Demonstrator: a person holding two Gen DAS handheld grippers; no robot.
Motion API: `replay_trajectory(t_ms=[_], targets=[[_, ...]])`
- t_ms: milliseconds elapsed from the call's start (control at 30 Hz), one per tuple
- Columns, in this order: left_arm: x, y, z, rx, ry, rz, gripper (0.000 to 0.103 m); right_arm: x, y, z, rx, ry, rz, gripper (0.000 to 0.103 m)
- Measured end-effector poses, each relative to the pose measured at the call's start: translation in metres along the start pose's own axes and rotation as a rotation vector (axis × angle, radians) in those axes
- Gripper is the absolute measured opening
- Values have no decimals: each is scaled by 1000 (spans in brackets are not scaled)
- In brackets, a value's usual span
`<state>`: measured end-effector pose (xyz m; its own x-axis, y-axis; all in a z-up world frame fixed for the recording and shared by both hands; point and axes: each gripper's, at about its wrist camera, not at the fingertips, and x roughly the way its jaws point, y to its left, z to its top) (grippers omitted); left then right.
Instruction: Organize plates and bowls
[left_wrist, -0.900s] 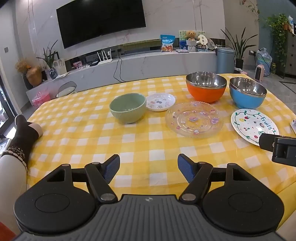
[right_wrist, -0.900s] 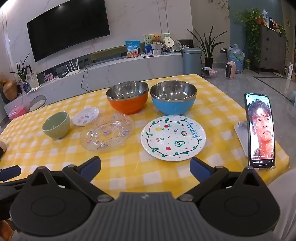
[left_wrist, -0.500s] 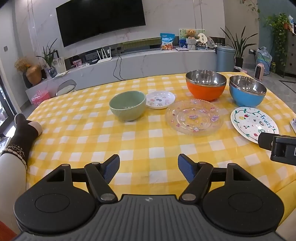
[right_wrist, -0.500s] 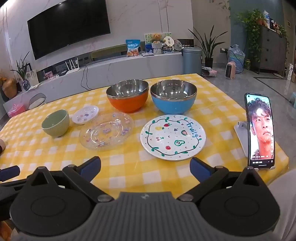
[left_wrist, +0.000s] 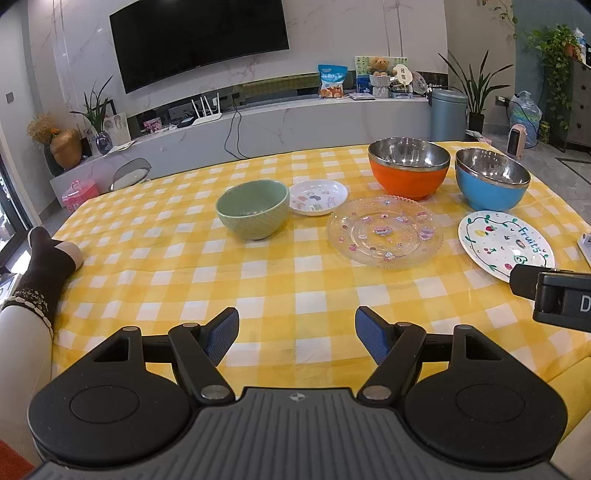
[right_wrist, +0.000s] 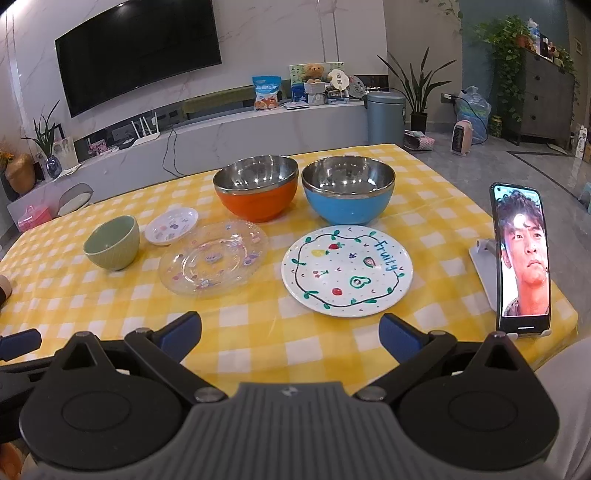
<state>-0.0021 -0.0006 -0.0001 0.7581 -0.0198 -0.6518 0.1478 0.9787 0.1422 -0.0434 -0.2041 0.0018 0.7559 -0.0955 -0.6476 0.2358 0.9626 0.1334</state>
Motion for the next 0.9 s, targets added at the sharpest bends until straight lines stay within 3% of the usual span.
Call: replay_trajectory(t_ms=[900], targets=[[2,1,-1,-3,7,-2,84,0,6,-1,-42,7,28,100]])
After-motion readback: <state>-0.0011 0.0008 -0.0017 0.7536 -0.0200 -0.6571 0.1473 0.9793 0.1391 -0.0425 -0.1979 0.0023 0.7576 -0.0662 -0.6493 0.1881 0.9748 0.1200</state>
